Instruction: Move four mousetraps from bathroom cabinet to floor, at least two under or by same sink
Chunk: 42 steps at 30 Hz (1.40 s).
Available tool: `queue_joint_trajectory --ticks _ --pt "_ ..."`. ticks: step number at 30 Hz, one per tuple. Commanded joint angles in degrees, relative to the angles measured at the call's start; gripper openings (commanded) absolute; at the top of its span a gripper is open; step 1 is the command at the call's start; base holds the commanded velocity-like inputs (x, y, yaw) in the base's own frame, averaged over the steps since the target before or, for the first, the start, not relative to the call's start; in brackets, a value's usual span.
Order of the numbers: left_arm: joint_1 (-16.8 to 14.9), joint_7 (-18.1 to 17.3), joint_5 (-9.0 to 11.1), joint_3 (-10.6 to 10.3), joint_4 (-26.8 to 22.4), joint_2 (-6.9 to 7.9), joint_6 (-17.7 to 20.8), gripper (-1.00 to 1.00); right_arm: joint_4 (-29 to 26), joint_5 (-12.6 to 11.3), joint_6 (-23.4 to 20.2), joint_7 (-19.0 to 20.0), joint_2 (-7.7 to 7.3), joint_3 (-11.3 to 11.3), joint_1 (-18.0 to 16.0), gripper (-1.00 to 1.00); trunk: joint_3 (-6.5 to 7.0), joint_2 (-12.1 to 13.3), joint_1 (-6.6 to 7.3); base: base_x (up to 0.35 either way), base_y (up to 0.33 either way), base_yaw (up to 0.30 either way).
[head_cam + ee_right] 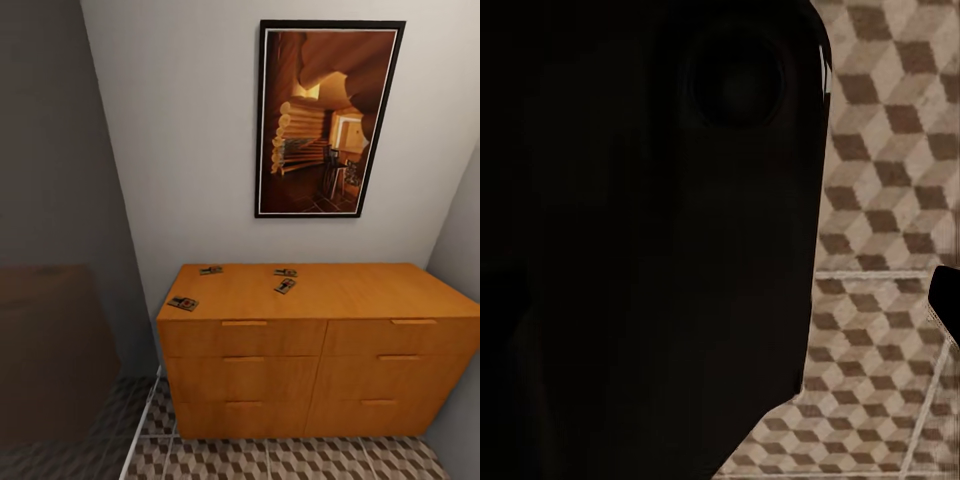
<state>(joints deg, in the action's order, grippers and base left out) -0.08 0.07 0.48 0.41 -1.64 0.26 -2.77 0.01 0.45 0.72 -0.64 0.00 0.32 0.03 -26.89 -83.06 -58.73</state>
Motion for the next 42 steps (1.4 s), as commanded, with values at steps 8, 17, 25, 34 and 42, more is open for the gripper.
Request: queue_joint_trajectory --ticks 8,17,25,34,42 --pt "0.0 0.0 0.1 0.0 0.0 0.00 -0.1 1.00 0.0 0.1 0.1 -0.1 -0.03 0.0 0.0 1.00 -0.04 0.0 0.00 0.002 0.000 0.261" --pt "0.0 0.0 0.1 0.0 0.0 -0.02 -0.1 1.00 0.0 0.0 0.1 -0.1 -0.08 0.0 0.0 1.00 -0.04 0.0 0.00 0.000 0.000 0.065" --pt "0.0 0.1 0.0 -0.1 0.0 -0.05 -0.1 1.00 0.0 0.0 0.1 -0.1 -0.10 0.0 0.0 1.00 -0.04 0.0 0.00 0.000 0.000 0.007" --pt "0.0 0.1 0.0 -0.1 0.0 -0.08 -0.1 1.00 0.0 0.0 0.1 -0.1 -0.16 0.0 0.0 1.00 -0.04 0.0 0.00 0.000 0.000 0.001" --pt "0.0 0.1 0.0 -0.1 0.0 -0.08 -0.1 1.00 0.0 0.0 0.1 -0.1 -0.17 0.0 0.0 1.00 -0.04 0.0 0.00 0.000 0.000 0.000"
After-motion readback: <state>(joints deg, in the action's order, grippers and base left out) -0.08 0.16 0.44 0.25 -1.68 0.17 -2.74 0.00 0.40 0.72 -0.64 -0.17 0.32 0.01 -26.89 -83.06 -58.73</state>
